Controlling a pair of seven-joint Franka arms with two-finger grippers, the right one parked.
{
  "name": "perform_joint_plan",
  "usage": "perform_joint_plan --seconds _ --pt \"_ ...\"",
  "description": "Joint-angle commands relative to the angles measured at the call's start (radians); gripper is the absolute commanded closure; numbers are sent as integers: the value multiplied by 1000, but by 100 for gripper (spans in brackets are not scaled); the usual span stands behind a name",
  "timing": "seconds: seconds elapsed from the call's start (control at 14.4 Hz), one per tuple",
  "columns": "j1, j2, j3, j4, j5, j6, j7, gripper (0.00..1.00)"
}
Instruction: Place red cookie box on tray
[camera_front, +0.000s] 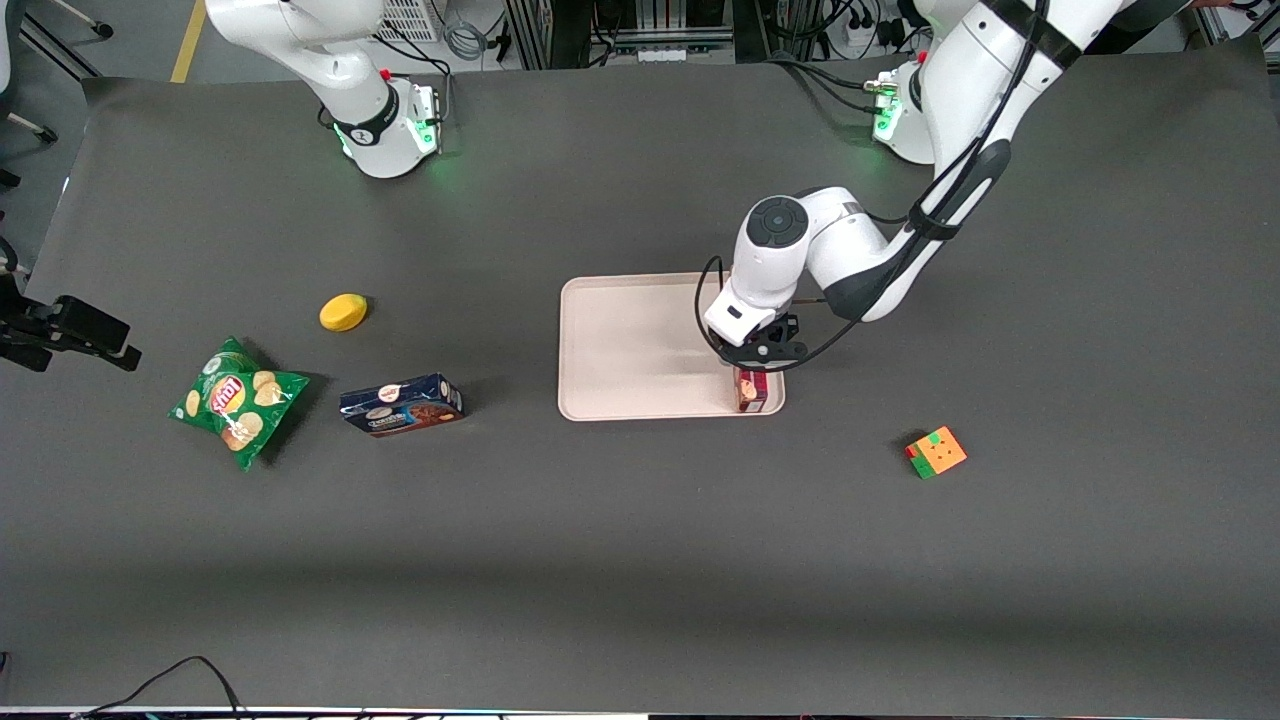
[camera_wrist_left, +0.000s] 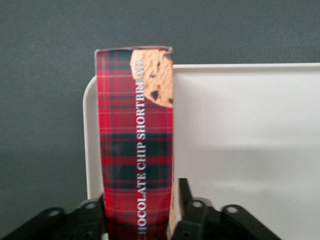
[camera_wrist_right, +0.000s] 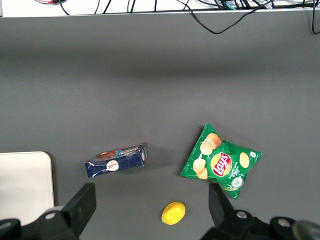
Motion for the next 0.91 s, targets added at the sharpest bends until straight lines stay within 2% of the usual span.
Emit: perform_joint_plan --seconds 0.0,0.42,0.56,0.7,0.84 --pt "2 13 2 17 25 5 -23 0" --pt "-1 -8 -4 58 14 -45 -18 0" --pt "1 -30 -48 150 13 -224 -6 0" --pt "5 -31 -114 294 -6 -483 126 0" --pt "5 -44 -119 475 -152 -695 305 0"
